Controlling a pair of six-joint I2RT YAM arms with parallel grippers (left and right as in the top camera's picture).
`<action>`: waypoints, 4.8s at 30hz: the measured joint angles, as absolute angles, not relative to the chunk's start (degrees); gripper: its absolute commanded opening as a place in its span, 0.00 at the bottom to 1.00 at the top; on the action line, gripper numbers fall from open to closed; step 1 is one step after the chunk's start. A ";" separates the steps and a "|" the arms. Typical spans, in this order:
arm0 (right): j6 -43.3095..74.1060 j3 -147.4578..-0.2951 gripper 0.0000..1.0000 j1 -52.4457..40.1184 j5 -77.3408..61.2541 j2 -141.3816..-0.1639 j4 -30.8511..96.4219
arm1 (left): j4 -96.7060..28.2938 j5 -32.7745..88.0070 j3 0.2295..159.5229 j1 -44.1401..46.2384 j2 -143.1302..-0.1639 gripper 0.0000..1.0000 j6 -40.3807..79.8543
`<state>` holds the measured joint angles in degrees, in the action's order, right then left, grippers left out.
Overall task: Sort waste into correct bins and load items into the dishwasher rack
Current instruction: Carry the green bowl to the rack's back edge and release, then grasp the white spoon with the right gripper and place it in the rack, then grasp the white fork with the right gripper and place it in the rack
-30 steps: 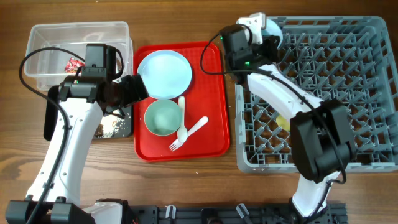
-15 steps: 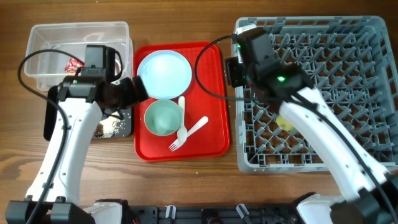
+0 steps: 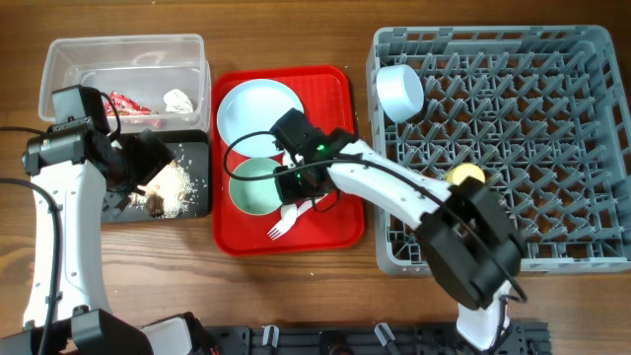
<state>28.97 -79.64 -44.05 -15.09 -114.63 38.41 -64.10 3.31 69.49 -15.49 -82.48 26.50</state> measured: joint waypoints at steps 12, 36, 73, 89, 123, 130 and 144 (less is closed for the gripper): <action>31.31 -79.96 0.04 -36.75 0.27 -103.15 37.34 | -64.10 3.33 69.49 -15.49 -82.48 1.00 26.55; -0.73 -81.91 0.04 -12.62 66.28 -109.91 26.46 | -63.59 3.51 69.49 -15.49 -82.48 1.00 26.92; -6.63 -80.64 0.04 -16.73 70.26 -114.04 19.64 | -63.42 3.51 69.49 -15.49 -82.48 1.00 26.92; 15.00 -80.62 0.67 -21.67 -3.79 -85.60 49.69 | -63.26 3.51 69.49 -15.49 -82.48 1.00 26.92; 27.83 -83.24 0.05 -39.42 3.33 -104.75 55.42 | -63.18 3.51 69.49 -15.49 -82.48 1.00 26.92; 26.72 -83.64 0.04 -27.79 5.45 -95.50 67.02 | -63.13 3.51 69.49 -15.49 -82.48 1.00 26.92; 24.16 -76.09 0.57 -25.39 0.93 -93.25 54.92 | -62.98 3.51 69.49 -15.49 -82.48 1.00 26.92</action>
